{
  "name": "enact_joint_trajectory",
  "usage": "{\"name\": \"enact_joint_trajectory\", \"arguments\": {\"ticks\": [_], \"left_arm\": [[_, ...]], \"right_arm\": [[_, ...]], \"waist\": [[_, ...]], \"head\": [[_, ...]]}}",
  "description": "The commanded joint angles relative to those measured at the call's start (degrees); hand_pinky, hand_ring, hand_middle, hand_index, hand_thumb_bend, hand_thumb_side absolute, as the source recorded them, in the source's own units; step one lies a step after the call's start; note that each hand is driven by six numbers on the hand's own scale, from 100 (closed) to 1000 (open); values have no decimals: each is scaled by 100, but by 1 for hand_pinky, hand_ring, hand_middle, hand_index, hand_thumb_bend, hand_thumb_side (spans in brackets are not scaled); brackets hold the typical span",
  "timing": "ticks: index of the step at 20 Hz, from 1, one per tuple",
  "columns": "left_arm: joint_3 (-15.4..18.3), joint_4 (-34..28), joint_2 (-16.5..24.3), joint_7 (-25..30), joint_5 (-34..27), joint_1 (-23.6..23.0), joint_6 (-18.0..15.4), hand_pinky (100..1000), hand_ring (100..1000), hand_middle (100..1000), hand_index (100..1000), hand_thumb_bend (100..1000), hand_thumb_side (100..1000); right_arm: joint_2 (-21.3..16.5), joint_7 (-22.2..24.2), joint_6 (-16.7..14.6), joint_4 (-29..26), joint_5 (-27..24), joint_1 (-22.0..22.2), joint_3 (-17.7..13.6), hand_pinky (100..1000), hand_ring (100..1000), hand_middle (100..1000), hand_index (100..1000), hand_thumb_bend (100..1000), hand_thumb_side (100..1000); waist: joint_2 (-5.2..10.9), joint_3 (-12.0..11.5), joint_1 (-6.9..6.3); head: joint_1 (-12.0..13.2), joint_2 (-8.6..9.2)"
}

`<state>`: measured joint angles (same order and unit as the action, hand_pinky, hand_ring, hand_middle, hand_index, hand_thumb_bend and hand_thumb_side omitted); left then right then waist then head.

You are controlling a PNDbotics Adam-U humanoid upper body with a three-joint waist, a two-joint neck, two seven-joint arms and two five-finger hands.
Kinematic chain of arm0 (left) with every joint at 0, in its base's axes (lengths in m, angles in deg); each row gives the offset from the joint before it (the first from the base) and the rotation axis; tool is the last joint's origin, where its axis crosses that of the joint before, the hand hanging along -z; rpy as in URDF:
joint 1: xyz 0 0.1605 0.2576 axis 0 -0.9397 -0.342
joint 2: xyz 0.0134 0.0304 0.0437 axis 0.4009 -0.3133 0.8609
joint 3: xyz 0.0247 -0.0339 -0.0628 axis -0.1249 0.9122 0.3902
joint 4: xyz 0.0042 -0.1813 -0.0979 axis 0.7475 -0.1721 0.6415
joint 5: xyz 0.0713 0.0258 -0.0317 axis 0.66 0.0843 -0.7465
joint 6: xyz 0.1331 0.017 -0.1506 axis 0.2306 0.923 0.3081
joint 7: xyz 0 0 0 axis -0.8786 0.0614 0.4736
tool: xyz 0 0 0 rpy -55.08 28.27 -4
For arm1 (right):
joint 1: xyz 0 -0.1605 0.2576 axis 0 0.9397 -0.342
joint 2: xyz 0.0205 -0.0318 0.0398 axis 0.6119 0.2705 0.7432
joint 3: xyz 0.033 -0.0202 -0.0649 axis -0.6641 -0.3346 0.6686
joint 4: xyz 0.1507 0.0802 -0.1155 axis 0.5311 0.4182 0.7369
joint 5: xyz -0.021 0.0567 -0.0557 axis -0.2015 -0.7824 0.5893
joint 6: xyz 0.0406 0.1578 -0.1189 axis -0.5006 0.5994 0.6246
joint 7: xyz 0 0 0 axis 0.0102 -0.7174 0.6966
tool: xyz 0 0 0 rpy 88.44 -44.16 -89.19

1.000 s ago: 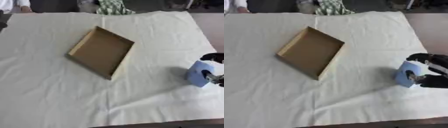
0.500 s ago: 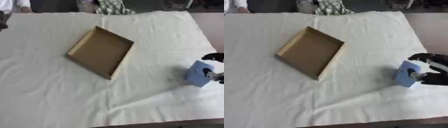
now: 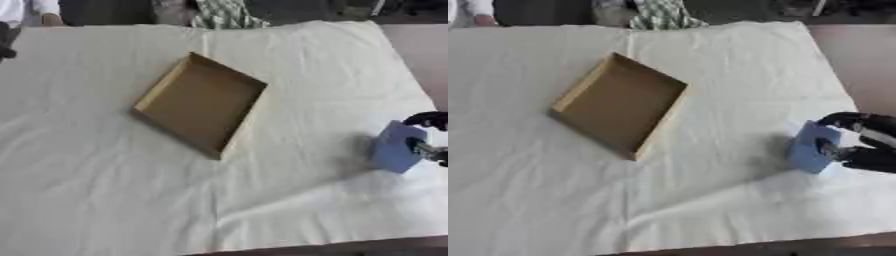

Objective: Pick up objects on the table and place them in the box.

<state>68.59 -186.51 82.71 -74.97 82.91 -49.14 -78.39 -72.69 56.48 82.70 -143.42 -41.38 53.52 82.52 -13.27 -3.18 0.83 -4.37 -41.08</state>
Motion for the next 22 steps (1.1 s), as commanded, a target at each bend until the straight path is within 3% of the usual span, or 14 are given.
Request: {"name": "enact_joint_trajectory", "arguments": {"ticks": [1,11,22], "left_arm": [[3,-82,49,25,14,55,-5,616,745,552,663,302,671],[-4,-82,32,64,13,60,6,616,747,552,663,298,674],[-14,-82,11,107,13,75,3,616,748,553,662,303,669]], "right_arm": [[-124,8,15,148,108,-101,-37,948,978,984,1000,207,1000],[-67,96,-113,381,76,-140,65,945,977,992,1000,286,1000],[-31,134,-198,438,326,-260,172,938,964,971,1000,248,1000]], "waist": [[63,-12,-1],[45,-9,-20],[36,-40,-31]], "head": [[-52,72],[-66,56],[-79,70]]}}
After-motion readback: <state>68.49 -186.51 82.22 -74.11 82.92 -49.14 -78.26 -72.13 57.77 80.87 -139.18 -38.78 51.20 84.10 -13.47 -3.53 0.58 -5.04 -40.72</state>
